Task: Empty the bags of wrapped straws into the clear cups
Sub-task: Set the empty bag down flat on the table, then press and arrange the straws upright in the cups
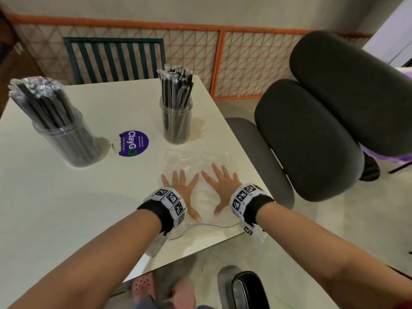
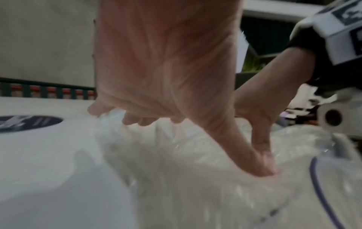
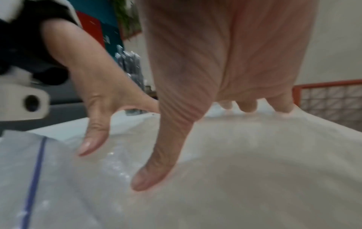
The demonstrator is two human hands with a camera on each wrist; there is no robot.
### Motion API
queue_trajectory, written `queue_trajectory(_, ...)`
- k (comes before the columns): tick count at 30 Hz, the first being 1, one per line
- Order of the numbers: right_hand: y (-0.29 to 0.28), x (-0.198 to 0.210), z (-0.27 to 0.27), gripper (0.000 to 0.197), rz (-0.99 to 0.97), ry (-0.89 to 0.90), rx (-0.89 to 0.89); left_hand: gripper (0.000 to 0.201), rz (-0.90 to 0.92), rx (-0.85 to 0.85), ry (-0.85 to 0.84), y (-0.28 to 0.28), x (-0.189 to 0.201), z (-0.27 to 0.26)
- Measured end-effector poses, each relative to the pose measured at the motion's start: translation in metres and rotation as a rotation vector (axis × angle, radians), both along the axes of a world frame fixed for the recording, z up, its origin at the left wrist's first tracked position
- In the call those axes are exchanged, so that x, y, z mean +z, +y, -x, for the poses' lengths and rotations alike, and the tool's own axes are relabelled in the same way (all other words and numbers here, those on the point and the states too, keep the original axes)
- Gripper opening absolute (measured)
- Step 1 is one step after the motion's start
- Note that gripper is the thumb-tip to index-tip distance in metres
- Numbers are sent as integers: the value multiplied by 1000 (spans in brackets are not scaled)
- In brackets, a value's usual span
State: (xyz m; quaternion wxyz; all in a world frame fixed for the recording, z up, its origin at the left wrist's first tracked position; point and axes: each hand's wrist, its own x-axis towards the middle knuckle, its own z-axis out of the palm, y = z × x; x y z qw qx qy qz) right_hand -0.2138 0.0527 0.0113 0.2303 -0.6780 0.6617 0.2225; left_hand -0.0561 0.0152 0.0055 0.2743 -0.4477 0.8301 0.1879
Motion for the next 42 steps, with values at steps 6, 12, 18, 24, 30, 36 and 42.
queue_trajectory(6, 6, -35, 7, 135, -71, 27, 6, 135, 5, 4, 6, 4, -35, -16)
queue_trajectory(12, 2, 0, 8, 117, -103, -62, -51, 130, -24, -46, 37, -6, -17, -17)
queue_trajectory(18, -12, 55, 6, 102, -32, -196, -125, 107, 20, 48, 218, -9, 13, -26)
queue_trajectory(24, -87, 132, -1, 91, 247, -293, -178, 94, 150, 312, 636, -74, 91, -33)
queue_trajectory(30, -169, 124, -12, 126, 501, -518, -410, 99, 170, 463, 649, -155, 133, -47)
queue_trajectory(36, -211, 82, -20, 142, 528, -689, -618, 110, -9, 545, 810, -206, 120, -35)
queue_trajectory(42, -230, 68, -31, 120, 658, -838, -664, 85, -119, 444, 1176, -233, 109, -14)
